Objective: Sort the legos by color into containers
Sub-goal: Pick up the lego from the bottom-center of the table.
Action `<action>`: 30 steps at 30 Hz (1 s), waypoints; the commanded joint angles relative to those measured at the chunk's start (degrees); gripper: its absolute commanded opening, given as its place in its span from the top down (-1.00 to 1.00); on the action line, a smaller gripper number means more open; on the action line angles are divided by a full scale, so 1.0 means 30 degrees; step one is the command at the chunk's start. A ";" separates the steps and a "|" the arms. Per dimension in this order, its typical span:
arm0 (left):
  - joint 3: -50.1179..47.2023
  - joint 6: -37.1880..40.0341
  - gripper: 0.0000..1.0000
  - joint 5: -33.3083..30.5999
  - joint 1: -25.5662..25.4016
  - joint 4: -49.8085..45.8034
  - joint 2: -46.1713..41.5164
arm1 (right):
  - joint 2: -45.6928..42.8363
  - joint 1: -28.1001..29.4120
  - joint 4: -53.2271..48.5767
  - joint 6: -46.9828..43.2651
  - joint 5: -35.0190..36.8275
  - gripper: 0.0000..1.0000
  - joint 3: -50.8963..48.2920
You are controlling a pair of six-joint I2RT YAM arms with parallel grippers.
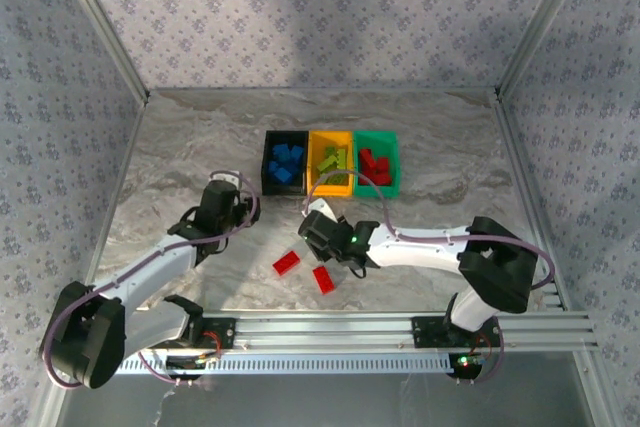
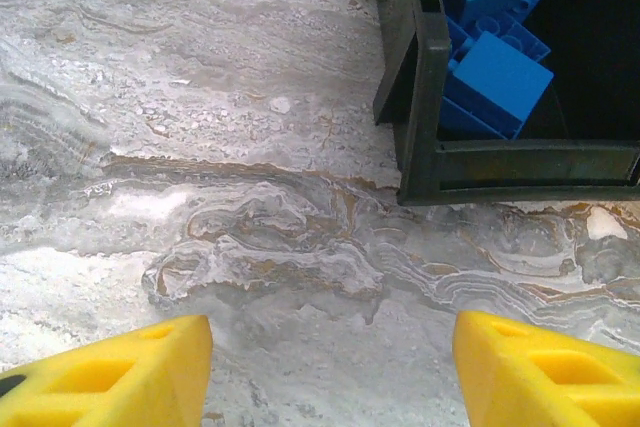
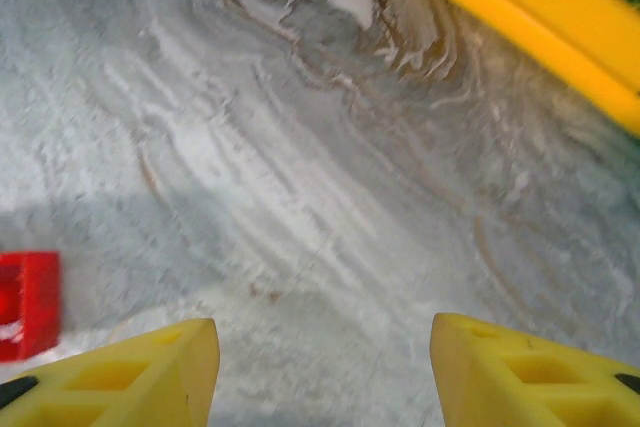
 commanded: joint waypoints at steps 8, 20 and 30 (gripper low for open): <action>0.0346 -0.0054 -0.29 0.0539 0.0338 0.1539 0.0176 | 0.0762 0.1143 -0.4990 0.4313 -0.0134 -0.20 0.2468; 0.0124 -0.0446 -0.29 0.1049 0.0690 0.1298 -0.0307 | 0.2551 0.1890 -0.8753 0.6325 -0.2470 -0.21 0.5623; 0.0265 -0.0634 -0.29 0.1154 0.0837 0.1247 0.0073 | 0.2808 0.2324 -1.0272 0.7185 -0.4843 -0.21 0.5385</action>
